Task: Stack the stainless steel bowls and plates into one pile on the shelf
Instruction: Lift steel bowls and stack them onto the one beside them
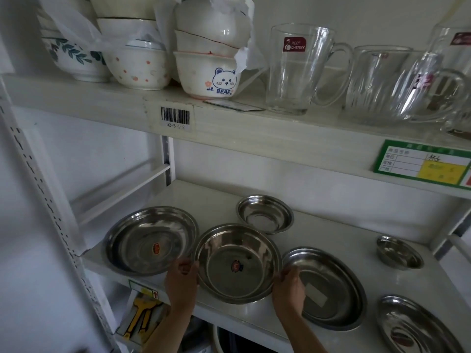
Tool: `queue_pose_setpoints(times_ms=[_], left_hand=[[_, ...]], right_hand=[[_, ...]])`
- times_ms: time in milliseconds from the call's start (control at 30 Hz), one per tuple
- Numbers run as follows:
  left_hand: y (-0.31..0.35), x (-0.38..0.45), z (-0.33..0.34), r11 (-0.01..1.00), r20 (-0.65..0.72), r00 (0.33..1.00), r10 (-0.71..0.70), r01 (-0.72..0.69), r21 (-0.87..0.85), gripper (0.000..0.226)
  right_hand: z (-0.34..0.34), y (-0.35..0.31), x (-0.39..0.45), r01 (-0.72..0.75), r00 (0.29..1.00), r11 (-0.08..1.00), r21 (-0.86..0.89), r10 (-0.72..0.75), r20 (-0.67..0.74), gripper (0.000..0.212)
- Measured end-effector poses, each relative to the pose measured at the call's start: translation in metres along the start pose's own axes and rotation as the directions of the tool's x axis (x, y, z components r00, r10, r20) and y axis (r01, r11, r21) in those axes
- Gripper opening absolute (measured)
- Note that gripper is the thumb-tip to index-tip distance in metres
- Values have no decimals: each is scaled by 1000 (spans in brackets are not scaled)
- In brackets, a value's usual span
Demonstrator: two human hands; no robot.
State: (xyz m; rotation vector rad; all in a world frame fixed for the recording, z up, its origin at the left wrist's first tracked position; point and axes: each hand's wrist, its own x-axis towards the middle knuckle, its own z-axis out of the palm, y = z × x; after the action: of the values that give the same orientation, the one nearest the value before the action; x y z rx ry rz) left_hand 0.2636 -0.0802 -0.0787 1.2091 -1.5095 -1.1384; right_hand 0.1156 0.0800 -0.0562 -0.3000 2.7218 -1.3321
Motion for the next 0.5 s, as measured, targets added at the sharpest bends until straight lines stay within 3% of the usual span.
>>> queue_pose_setpoints(times_ms=[500], left_hand=[[4, 6, -8, 999, -6, 1000, 22, -22, 35, 17]], right_hand=[[-8, 0, 4, -33, 999, 999, 35, 32, 20, 17]])
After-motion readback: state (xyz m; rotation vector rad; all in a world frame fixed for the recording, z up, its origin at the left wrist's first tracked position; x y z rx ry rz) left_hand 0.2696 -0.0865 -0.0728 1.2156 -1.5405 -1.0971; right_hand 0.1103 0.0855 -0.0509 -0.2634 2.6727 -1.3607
